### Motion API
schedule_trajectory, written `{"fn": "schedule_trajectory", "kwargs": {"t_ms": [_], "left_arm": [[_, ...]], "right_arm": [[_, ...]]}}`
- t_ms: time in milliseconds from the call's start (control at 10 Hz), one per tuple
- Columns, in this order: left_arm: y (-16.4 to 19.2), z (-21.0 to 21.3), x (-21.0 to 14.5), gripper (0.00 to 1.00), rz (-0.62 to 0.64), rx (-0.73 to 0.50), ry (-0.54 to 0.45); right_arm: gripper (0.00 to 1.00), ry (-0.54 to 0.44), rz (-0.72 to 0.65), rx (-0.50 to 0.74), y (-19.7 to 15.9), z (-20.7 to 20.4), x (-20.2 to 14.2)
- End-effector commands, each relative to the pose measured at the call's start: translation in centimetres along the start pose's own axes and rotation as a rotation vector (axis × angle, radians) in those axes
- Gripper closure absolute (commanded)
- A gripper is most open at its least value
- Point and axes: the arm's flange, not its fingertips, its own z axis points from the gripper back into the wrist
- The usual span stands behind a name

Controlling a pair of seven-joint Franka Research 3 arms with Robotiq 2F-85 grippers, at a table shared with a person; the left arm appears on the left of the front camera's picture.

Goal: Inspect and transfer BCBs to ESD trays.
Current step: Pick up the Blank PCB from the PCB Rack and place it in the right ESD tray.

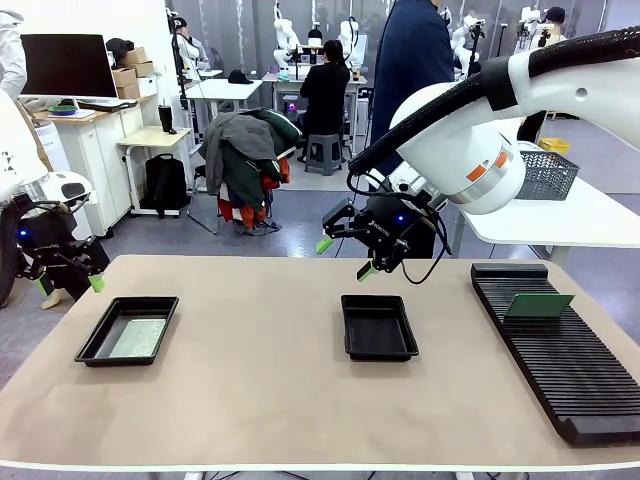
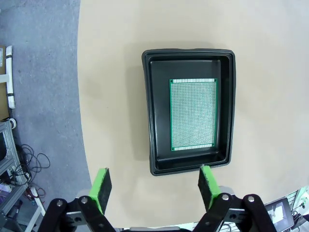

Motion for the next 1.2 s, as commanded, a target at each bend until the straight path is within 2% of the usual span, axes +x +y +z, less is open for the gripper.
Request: {"fn": "schedule_trajectory", "kwargs": {"t_ms": [0,300,500,1100], "left_arm": [[0.1,-0.2,0.0,0.04,-0.014,-0.015,0.0],[0.1,-0.2,0.0,0.04,-0.014,-0.015,0.0],[0.1,-0.2,0.0,0.04,-0.014,-0.015,0.0],[0.1,-0.2,0.0,0.04,-0.014,-0.015,0.0]], "right_arm": [[0.0,-0.037,0.027,-0.02,-1.6,1.5,-0.4],[0.0,-0.069,0.272,-0.116,-4.0,7.3,-1.7],[0.0,-0.091,0.388,-0.198,-7.0,12.4,-1.9],[0.0,-0.012,0.956,-0.404,-13.5,26.9,-3.5]]}}
